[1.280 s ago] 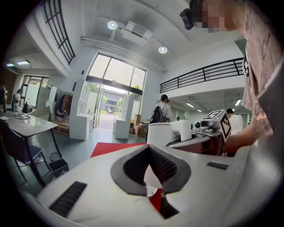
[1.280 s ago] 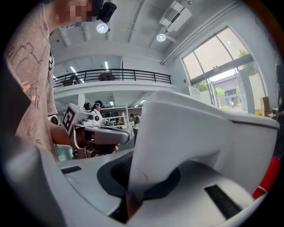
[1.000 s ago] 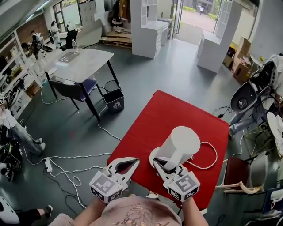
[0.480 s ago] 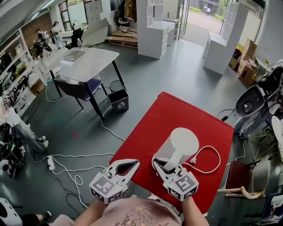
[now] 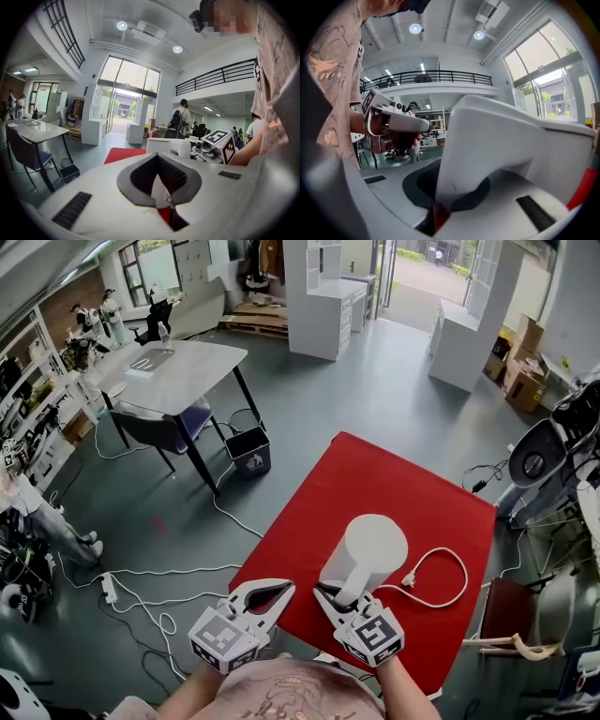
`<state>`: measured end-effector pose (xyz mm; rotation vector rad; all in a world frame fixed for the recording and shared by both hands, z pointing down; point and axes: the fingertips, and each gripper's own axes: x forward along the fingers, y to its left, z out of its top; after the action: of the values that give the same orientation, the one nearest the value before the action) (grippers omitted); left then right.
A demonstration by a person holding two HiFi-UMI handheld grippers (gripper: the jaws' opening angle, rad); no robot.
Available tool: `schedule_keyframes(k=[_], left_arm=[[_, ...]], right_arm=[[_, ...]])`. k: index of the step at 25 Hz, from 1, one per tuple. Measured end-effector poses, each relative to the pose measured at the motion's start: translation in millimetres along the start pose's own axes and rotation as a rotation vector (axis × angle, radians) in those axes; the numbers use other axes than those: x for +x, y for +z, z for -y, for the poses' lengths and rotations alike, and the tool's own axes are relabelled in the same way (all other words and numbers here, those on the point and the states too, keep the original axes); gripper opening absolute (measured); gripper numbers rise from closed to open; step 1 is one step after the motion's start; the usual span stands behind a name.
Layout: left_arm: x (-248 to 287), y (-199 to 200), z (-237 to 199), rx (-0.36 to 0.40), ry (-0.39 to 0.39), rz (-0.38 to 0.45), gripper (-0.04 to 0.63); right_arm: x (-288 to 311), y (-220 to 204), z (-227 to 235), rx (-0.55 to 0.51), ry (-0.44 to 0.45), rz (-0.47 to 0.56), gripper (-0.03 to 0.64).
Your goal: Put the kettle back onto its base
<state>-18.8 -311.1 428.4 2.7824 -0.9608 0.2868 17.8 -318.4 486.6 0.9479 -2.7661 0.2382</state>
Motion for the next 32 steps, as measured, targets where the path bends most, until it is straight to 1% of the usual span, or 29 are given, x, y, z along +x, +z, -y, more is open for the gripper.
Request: schedule_keyframes(k=[4,8,10,13,15,18,20,24,28,32], left_arm=[[3,0,0,-0.02,-0.001,-0.004,-0.003],[7,4,1,-0.013,-0.009,-0.005,-0.003],[9,4,1,-0.019,-0.009,-0.006,-0.003],[10,2,2,-0.008,-0.024,0.003,-0.003],[9,0,2,-0.008,-0.026,-0.001,-0.003],[6,-2,3,-0.004,-0.026,-0.01,-0.003],[4,-4,2,-0.008,-0.026,-0.006,-0.003],[0,-5,3,-0.03,-0.025,-0.015,-0.003],[-3,-6,1,-0.018,-0.021,-0.008,-0.003],[-6,-3,0,-0.025,-0.014,-0.01,-0.003]], right_arm=[[3,-5,-6,-0.024,0.014,-0.016,0.04],[3,-5,-8,-0.02,0.014,-0.011,0.04],[3,-6,-9,-0.028,0.009,-0.012,0.04],[5,-9,-12,-0.044,0.001,-0.017,0.04],[6,-14,-17,-0.068,0.003,-0.03,0.04],[9,-27,-29,-0.131,0.007,-0.066,0.041],[12,-32,-34,-0.15,0.0,-0.07,0.04],[13,-35,-35,-0.153,-0.018,-0.058,0.04],[12,-42,-39,-0.16,-0.034,-0.062,0.041],[12,-42,-38,-0.151,-0.041,-0.067,0.042]])
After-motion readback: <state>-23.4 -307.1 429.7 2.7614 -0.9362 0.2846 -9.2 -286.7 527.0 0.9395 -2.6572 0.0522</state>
